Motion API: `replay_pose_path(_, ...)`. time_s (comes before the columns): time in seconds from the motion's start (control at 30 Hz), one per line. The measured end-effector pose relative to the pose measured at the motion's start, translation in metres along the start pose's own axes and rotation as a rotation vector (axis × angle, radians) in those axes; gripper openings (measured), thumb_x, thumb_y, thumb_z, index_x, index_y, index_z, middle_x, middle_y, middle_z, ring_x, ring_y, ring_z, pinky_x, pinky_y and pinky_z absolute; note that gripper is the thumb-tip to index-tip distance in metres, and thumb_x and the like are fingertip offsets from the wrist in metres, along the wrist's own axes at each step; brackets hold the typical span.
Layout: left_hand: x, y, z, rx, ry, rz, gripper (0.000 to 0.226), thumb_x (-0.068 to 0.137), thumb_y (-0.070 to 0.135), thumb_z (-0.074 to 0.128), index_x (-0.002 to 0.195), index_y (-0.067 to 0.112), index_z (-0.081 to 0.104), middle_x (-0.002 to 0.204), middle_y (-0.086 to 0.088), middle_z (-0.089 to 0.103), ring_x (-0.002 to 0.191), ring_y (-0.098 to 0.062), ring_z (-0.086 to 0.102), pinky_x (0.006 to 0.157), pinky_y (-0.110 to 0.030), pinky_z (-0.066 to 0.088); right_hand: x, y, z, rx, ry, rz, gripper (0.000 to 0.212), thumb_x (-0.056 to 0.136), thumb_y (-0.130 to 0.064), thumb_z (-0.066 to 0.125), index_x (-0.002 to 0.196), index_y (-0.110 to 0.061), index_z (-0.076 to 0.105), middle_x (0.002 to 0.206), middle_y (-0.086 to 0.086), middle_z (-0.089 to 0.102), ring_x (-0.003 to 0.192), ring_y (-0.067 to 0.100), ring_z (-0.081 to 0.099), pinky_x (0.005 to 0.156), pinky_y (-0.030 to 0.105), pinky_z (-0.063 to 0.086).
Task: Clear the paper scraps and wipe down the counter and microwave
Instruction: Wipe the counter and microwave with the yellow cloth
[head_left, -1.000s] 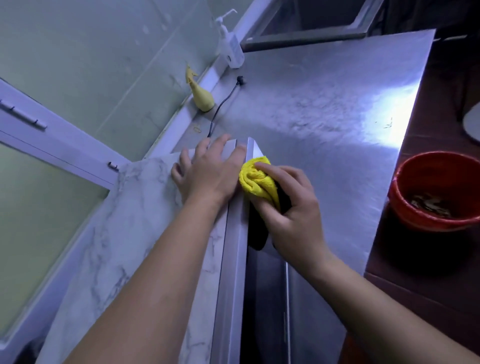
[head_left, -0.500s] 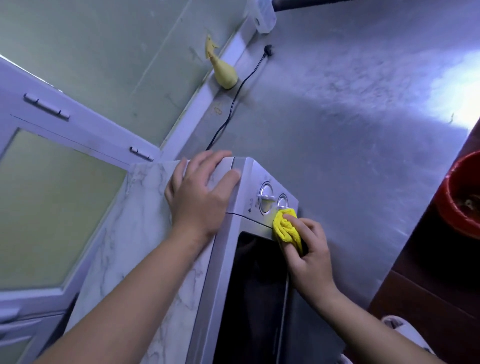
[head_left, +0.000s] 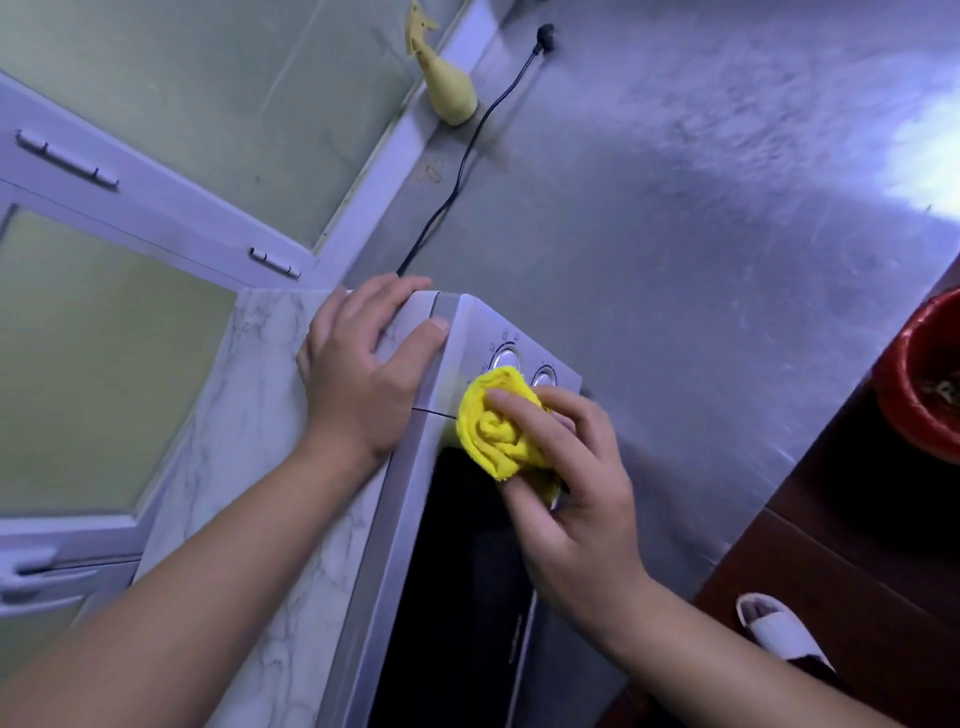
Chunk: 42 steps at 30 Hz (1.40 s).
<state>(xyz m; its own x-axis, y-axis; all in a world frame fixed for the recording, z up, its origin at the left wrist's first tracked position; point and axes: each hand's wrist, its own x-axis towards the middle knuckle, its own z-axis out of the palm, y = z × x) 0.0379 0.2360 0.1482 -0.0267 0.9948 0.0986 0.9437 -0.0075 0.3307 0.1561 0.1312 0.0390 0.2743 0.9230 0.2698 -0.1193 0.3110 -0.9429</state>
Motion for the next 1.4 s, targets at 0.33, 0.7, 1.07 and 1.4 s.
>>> replay_pose_path(0.33, 0.002, -0.005, 0.001, 0.0, -0.008, 0.024, 0.054, 0.078, 0.06, 0.043, 0.122, 0.036, 0.064, 0.134, 0.016, 0.058, 0.139, -0.019, 0.038, 0.117, -0.047, 0.023, -0.002, 0.052, 0.026, -0.085, 0.065, -0.296, 0.044, 0.085, 0.005, 0.051, 0.126, -0.008, 0.062, 0.122, 0.008, 0.051, 0.108, 0.036, 0.058, 0.093, 0.051, 0.045)
replay_pose_path(0.7, 0.0, -0.003, 0.0, -0.001, 0.005, -0.005, 0.053, 0.076, 0.063, 0.042, 0.12, 0.041, 0.063, 0.133, 0.019, 0.057, 0.138, -0.02, 0.038, 0.115, -0.05, 0.025, -0.024, 0.14, -0.007, -0.287, -0.005, -0.105, 0.057, 0.078, 0.01, 0.054, 0.13, -0.013, 0.057, 0.123, 0.013, 0.057, 0.113, 0.027, 0.055, 0.098, 0.043, 0.048)
replay_pose_path(1.07, -0.004, 0.004, -0.001, 0.003, 0.028, -0.044, 0.056, 0.071, 0.068, 0.038, 0.117, 0.046, 0.063, 0.132, 0.025, 0.056, 0.138, -0.018, 0.036, 0.116, -0.048, 0.024, 0.042, 0.116, -0.047, -0.032, 0.012, 0.629, 0.026, 0.087, -0.011, 0.069, 0.093, -0.036, 0.068, 0.095, -0.01, 0.07, 0.1, 0.021, 0.067, 0.088, 0.034, 0.052)
replay_pose_path(1.4, 0.001, -0.005, 0.003, 0.022, 0.012, -0.022, 0.042, 0.089, 0.051, 0.037, 0.121, 0.044, 0.062, 0.135, 0.025, 0.055, 0.142, -0.019, 0.033, 0.119, -0.045, 0.018, 0.097, -0.015, -0.027, 0.075, -0.119, -0.181, 0.047, 0.081, 0.005, 0.07, 0.124, -0.016, 0.067, 0.119, -0.009, 0.07, 0.111, 0.014, 0.066, 0.096, 0.035, 0.052)
